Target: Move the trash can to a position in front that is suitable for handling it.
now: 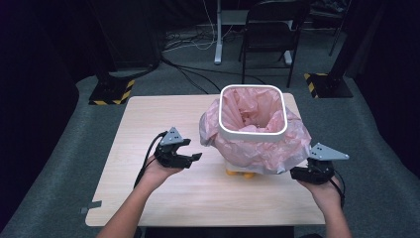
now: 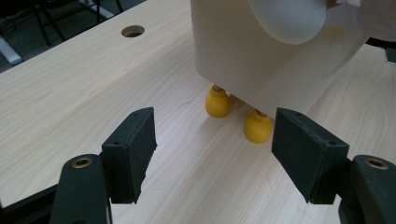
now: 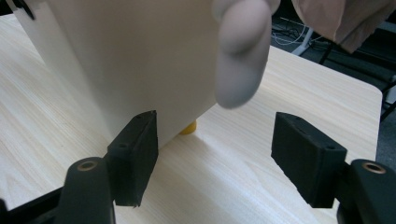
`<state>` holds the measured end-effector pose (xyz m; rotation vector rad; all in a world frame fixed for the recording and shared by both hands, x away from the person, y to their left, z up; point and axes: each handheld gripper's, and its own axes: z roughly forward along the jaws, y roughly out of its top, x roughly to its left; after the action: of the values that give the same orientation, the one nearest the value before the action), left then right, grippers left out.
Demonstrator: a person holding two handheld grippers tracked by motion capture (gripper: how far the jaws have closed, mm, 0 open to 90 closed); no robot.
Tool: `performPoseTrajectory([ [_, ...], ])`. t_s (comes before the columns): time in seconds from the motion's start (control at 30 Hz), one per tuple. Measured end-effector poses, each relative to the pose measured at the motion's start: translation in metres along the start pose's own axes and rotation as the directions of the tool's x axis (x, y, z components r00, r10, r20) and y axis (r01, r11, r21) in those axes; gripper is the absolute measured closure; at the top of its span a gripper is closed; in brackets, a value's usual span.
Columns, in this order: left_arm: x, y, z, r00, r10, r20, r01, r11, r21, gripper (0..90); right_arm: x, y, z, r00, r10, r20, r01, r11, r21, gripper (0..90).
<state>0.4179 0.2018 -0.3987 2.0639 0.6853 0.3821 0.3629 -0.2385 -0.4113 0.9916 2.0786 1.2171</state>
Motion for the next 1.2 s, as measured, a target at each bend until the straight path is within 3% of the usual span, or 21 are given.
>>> performPoseTrajectory([
  [0.27,-0.003,0.010,-0.002,0.9999,0.016,0.003,-0.016,0.9998,-0.012,30.4,0.004,0.013,-0.004,0.9998,-0.009,-0.020,0.009,1.000,0.015,32.5],
  [0.57,-0.005,0.018,0.000,0.9996,0.025,0.012,-0.025,0.9996,-0.016,30.5,0.006,0.029,-0.003,0.9994,-0.031,-0.012,0.032,0.999,0.021,32.4],
  [1.2,-0.013,0.038,0.012,0.9981,0.052,0.032,-0.051,0.9983,-0.026,34.8,-0.004,0.036,0.004,0.9987,-0.048,0.019,0.048,0.999,0.019,59.1],
])
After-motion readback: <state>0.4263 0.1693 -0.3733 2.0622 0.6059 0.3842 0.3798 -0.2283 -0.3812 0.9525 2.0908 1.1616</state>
